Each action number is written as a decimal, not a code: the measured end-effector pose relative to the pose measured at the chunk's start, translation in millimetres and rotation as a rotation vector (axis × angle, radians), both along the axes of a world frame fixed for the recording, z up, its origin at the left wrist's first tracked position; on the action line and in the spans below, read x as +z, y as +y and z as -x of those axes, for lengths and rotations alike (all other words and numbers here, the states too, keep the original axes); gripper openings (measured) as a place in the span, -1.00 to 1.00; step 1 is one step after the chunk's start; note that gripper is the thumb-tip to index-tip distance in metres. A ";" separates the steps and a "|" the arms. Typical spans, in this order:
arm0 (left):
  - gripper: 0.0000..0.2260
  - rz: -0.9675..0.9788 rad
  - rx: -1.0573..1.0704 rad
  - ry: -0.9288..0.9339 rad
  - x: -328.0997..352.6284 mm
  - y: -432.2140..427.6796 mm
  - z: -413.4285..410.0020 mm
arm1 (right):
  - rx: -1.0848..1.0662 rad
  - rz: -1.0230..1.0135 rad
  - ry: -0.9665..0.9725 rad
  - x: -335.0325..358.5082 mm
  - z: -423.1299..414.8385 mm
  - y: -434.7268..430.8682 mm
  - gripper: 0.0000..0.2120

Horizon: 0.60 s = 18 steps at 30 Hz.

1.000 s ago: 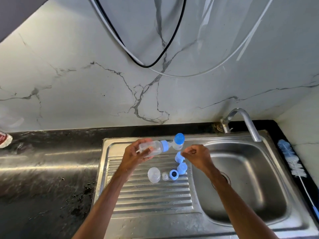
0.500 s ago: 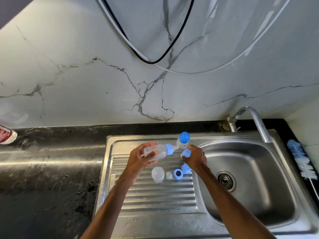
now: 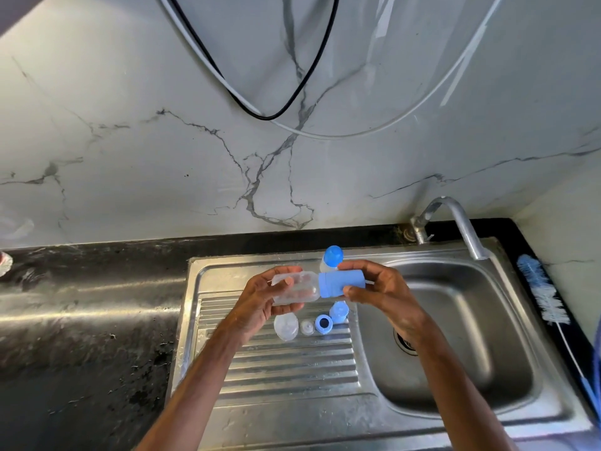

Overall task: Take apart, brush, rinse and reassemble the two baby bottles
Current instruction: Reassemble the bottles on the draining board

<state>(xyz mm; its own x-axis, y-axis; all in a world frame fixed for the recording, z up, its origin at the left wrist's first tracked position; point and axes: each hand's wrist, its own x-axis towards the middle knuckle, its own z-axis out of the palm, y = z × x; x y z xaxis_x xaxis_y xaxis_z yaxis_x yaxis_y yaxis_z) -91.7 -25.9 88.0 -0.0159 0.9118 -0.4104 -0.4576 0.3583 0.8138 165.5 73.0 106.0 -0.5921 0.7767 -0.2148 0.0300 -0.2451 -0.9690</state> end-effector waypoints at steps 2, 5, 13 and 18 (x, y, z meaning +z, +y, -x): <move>-0.60 -0.012 0.017 0.000 3.9 -0.7 1.3 | -0.006 -0.017 -0.031 2.4 4.9 -2.8 -0.56; -0.61 -0.015 0.020 0.032 8.6 -3.3 2.4 | -0.065 -0.071 -0.086 -0.9 14.9 -7.7 -0.57; -0.60 -0.145 -0.047 0.230 6.4 2.3 8.2 | -0.212 0.286 0.005 -14.5 39.0 -7.6 -0.47; -0.36 -0.168 -0.351 0.857 -2.8 18.1 23.6 | -0.120 0.113 -0.177 -4.4 42.9 23.6 -0.39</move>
